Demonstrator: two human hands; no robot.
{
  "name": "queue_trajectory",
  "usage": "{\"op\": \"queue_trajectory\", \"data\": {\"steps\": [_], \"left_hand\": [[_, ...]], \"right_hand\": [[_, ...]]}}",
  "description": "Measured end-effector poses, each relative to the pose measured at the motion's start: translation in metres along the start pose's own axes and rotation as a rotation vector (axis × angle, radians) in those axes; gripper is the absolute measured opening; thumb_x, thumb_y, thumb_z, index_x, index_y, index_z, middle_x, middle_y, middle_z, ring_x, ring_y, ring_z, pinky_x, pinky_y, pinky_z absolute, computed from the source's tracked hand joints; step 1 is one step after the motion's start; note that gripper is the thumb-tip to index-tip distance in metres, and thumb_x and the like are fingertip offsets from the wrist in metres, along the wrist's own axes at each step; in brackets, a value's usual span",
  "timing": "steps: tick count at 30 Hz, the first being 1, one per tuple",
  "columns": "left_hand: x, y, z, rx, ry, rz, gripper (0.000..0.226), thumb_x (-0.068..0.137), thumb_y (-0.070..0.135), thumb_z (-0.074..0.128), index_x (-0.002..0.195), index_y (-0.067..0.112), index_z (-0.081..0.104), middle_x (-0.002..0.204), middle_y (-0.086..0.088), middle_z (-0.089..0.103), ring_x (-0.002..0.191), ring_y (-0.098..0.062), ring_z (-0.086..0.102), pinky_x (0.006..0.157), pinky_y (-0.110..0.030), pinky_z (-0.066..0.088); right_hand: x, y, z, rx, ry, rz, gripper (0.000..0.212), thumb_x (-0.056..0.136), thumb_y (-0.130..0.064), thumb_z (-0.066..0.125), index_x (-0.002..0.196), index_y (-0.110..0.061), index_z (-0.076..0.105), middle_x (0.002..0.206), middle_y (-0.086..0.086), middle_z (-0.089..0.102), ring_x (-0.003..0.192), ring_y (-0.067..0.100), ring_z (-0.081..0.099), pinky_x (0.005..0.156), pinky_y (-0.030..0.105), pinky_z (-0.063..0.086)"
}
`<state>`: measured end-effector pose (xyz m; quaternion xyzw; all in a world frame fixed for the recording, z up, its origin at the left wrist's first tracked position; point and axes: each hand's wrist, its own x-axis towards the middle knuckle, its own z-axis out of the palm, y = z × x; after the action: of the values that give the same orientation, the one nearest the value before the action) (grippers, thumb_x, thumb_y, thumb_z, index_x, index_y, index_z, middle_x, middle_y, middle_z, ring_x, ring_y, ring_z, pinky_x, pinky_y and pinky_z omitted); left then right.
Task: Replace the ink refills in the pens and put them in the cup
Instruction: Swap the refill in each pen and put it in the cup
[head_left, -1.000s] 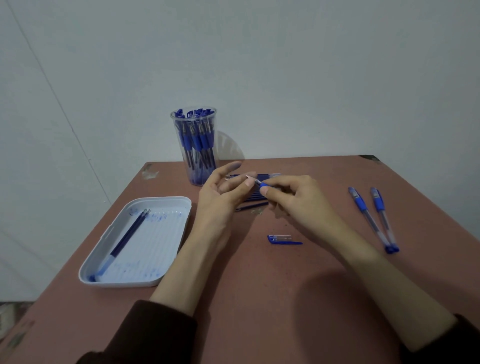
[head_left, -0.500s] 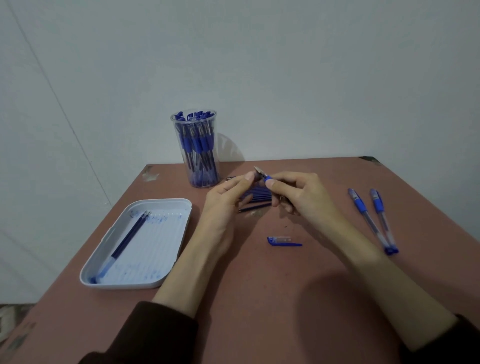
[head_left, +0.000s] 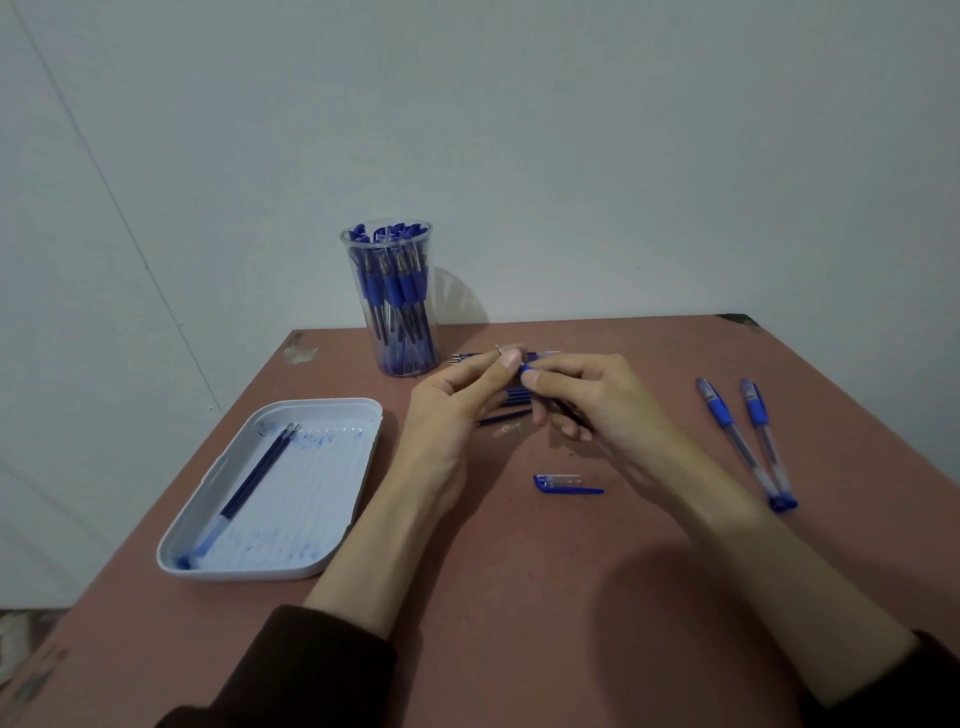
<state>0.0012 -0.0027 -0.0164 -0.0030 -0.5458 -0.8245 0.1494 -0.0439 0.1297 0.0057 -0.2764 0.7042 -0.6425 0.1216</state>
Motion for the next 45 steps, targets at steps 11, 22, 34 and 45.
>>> {"op": "queue_trajectory", "data": {"steps": [11, 22, 34, 45], "left_hand": [[-0.003, 0.007, 0.003, -0.030, -0.129, -0.044, 0.018, 0.090, 0.014, 0.053, 0.098, 0.003, 0.064, 0.074, -0.009, 0.069, 0.068, -0.021, 0.066, 0.065, -0.030, 0.054], [-0.005, -0.002, -0.001, 0.932, -0.145, 0.031, 0.024, 0.076, 0.032, 0.077, 0.100, 0.033, 0.070, 0.096, 0.013, 0.067, 0.085, 0.007, 0.058, 0.080, -0.011, 0.045], [0.002, 0.002, -0.015, 0.969, 0.036, 0.122, 0.018, 0.075, 0.014, 0.079, 0.077, 0.030, 0.069, 0.075, 0.009, 0.069, 0.066, 0.000, 0.057, 0.066, -0.010, 0.044], [0.004, 0.004, -0.015, 0.857, 0.103, 0.147, 0.022, 0.075, 0.011, 0.078, 0.077, 0.030, 0.069, 0.071, 0.016, 0.065, 0.067, -0.002, 0.059, 0.066, -0.011, 0.046]], "right_hand": [[0.000, -0.001, -0.007, 0.345, -0.198, 0.273, 0.021, 0.084, -0.019, 0.053, 0.070, -0.009, 0.065, 0.053, 0.007, 0.051, 0.033, 0.007, 0.025, 0.049, 0.029, 0.007], [0.013, 0.009, -0.014, 0.222, 0.229, 0.199, 0.022, 0.094, -0.017, 0.048, 0.099, -0.006, 0.067, 0.059, 0.004, 0.052, 0.039, 0.010, 0.032, 0.040, 0.021, 0.019], [0.012, 0.018, -0.018, -0.686, 0.328, -0.238, 0.013, 0.086, -0.021, 0.061, 0.089, -0.026, 0.072, 0.080, -0.010, 0.065, 0.074, 0.010, 0.055, 0.073, 0.030, 0.044], [0.007, 0.014, -0.014, -1.005, 0.219, -0.253, 0.019, 0.082, -0.021, 0.058, 0.091, -0.031, 0.071, 0.083, -0.011, 0.059, 0.089, 0.013, 0.047, 0.081, 0.031, 0.030]]}}
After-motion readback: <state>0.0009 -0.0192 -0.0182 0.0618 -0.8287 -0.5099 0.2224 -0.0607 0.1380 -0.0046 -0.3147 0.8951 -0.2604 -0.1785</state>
